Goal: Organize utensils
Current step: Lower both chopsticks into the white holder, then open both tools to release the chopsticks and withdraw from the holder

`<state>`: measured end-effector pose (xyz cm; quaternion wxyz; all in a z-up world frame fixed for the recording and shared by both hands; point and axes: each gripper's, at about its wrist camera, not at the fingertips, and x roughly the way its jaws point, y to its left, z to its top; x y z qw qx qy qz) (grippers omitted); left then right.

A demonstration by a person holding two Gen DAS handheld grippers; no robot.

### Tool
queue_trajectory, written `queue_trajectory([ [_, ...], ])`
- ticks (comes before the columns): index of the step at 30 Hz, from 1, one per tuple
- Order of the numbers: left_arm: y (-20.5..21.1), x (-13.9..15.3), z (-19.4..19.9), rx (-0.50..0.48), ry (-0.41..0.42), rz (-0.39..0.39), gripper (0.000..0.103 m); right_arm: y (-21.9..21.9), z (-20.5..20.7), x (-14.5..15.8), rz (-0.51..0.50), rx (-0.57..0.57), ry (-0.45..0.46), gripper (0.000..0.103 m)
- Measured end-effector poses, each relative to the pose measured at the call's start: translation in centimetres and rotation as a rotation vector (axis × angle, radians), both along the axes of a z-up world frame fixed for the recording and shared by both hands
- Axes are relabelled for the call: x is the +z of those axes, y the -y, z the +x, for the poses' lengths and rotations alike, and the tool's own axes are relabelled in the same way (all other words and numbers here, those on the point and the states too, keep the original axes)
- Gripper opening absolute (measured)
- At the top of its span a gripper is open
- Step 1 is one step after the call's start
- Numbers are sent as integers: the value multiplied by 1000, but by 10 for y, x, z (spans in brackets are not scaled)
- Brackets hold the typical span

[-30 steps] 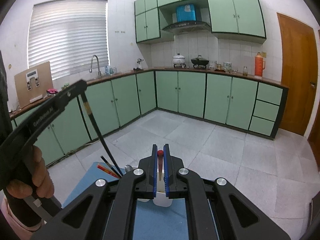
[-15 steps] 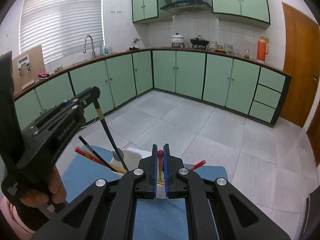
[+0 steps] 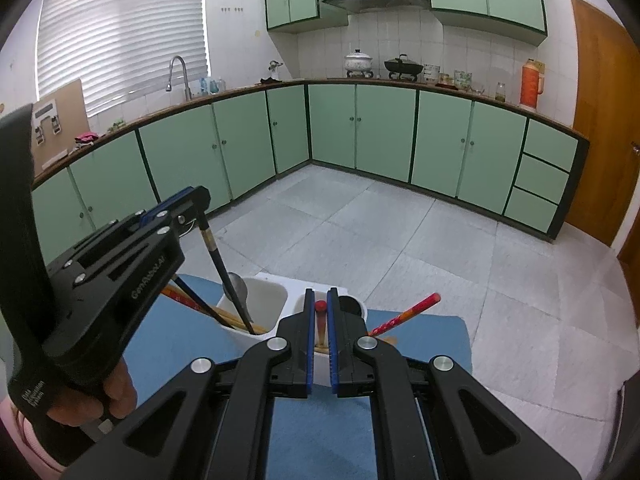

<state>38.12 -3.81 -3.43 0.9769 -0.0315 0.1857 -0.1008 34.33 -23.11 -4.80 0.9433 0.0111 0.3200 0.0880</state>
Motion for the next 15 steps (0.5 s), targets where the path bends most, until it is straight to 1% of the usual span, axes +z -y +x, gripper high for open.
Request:
queue_trajectory([
  [4, -4, -2, -4, 0, -6, 1, 6, 2, -2, -1, -1, 1, -1, 6],
  [7, -7, 0, -7, -2, -9, -9, 7, 5, -4, 0, 8, -9, 9, 11],
  [9, -9, 1, -12, -4, -4, -13, 13, 8, -6, 1, 11, -18, 16, 13],
  [11, -11, 4, -18, -6, 6, -18, 23, 11, -11, 4, 16, -28, 26, 20],
  [12, -12, 6, -23, -6, 16, -17, 26, 13, -14, 5, 16, -34, 33, 23],
  [13, -13, 8, -28, -7, 26, -15, 32, 15, -16, 6, 17, -40, 41, 29],
  [14, -14, 9, -31, -7, 31, -16, 37, 17, -20, 7, 21, -46, 49, 32],
  [15, -15, 11, -36, -8, 36, -19, 38, 19, -22, 8, 26, -49, 55, 32],
])
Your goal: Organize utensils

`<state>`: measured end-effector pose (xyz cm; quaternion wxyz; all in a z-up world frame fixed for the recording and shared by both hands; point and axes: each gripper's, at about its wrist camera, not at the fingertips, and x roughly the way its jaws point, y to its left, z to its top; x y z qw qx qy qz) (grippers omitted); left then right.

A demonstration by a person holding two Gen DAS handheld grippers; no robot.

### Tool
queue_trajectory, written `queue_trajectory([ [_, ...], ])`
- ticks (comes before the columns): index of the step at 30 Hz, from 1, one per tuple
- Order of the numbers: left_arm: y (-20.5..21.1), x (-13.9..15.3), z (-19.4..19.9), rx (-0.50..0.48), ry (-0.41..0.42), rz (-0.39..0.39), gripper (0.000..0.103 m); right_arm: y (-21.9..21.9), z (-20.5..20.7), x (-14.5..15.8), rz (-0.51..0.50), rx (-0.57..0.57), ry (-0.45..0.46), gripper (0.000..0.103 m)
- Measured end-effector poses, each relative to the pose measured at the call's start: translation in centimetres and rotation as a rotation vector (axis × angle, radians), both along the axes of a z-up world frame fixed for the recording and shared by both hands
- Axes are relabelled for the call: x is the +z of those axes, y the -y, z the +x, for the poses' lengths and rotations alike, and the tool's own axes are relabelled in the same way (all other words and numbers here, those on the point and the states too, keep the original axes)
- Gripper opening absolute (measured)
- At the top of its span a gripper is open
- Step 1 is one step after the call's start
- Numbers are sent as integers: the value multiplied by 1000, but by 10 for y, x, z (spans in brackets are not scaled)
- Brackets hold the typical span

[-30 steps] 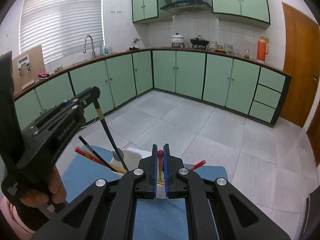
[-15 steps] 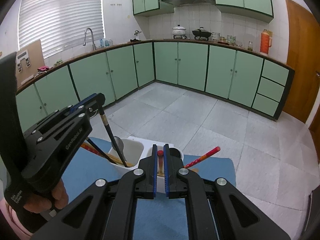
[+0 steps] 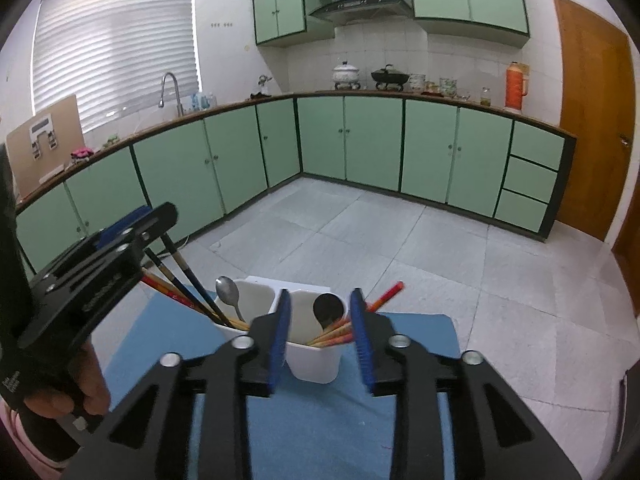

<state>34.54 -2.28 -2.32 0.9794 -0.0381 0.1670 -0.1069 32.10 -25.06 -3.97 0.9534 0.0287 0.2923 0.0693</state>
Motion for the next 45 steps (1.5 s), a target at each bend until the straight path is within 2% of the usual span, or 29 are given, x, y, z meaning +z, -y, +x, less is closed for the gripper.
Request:
queue_trajectory([
  [9, -10, 16, -42, 7, 49, -14, 71, 19, -42, 12, 23, -50, 75, 50],
  [11, -13, 18, -51, 11, 52, -16, 81, 25, -52, 14, 35, -65, 90, 57],
  [14, -19, 19, -66, 26, 50, -16, 88, 29, -70, 15, 46, -89, 111, 64],
  [15, -21, 18, -72, 34, 44, -11, 89, 30, -74, 15, 43, -95, 115, 66],
  [17, -26, 16, -80, 36, 31, -12, 90, 31, -86, 14, 34, -112, 126, 78],
  [21, -34, 9, -100, 39, -14, -21, 91, 34, -107, 11, 53, -125, 134, 90],
  [29, -41, -6, -145, 26, -83, 6, 95, 34, -145, -1, 94, -118, 111, 96],
  [33, -38, -9, -166, 22, -92, 28, 95, 23, -162, -6, 73, -95, 105, 97],
  [45, -35, 4, -220, 9, -50, 66, 95, 4, -210, 3, 62, -68, 148, 97],
])
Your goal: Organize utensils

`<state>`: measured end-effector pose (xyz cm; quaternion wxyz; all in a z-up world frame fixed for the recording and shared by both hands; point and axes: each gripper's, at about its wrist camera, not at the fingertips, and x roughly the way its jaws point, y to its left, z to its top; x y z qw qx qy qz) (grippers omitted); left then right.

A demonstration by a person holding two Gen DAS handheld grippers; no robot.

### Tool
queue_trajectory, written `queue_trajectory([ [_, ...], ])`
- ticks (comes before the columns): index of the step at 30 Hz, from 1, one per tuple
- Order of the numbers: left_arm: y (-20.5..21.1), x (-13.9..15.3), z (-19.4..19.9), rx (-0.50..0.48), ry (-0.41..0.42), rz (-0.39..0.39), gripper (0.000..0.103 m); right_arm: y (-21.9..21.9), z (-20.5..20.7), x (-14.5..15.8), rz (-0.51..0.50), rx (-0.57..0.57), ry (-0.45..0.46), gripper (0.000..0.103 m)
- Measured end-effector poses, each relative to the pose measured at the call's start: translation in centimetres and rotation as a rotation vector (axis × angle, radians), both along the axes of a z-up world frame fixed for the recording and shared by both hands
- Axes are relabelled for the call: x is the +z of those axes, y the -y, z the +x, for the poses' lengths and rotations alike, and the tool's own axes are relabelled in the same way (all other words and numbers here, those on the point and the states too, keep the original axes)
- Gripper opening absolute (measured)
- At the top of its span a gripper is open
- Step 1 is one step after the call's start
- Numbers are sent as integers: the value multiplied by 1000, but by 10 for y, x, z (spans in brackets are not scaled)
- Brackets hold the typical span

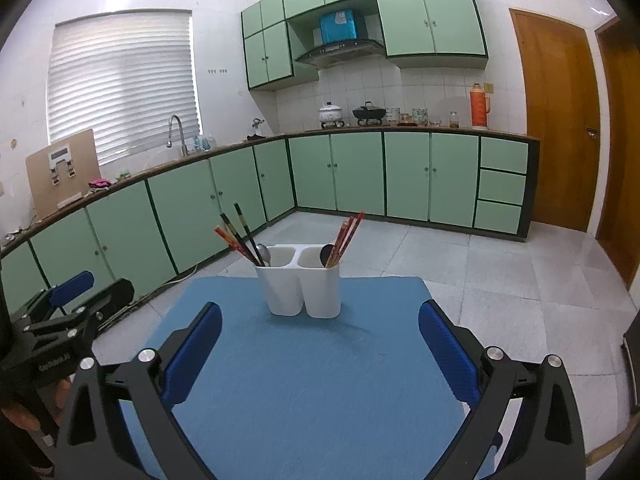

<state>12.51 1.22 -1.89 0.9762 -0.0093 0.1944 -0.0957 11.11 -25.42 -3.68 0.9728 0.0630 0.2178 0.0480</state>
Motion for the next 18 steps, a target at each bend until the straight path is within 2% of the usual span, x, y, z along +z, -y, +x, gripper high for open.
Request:
queue_trajectory([
  [18, 4, 15, -51, -20, 51, 31, 95, -20, -46, 19, -34, 38, 54, 97],
])
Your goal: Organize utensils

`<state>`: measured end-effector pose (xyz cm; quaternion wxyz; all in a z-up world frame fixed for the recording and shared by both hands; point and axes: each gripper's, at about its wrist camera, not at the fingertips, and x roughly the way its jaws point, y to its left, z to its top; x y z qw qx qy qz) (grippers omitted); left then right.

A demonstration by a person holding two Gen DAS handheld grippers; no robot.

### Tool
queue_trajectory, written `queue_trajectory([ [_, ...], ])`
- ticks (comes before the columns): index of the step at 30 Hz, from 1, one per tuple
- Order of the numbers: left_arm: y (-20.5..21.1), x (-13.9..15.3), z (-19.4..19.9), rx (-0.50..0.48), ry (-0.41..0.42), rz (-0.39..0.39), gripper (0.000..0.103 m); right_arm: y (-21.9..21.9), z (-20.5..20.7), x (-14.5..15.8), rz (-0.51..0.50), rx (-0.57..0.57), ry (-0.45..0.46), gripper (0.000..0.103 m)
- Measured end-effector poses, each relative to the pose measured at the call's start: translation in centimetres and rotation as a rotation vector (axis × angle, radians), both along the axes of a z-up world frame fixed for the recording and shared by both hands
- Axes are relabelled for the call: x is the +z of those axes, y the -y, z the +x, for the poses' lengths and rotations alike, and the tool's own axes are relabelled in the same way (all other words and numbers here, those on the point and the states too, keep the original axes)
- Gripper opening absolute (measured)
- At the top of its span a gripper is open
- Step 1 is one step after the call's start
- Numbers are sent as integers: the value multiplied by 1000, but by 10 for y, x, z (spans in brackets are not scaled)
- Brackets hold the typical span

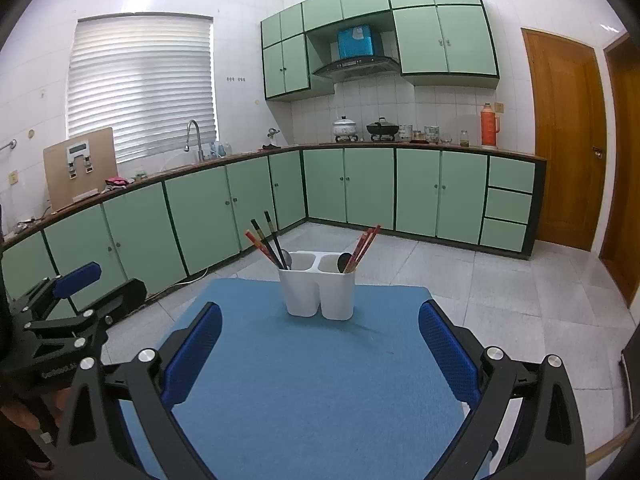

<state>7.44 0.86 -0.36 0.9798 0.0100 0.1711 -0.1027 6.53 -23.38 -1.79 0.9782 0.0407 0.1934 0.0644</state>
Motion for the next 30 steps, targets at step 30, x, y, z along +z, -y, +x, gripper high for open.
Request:
queue_trajectory([
  [30, -5, 2, -14, -3, 16, -14, 95, -7, -7, 4, -4, 14, 15, 97],
])
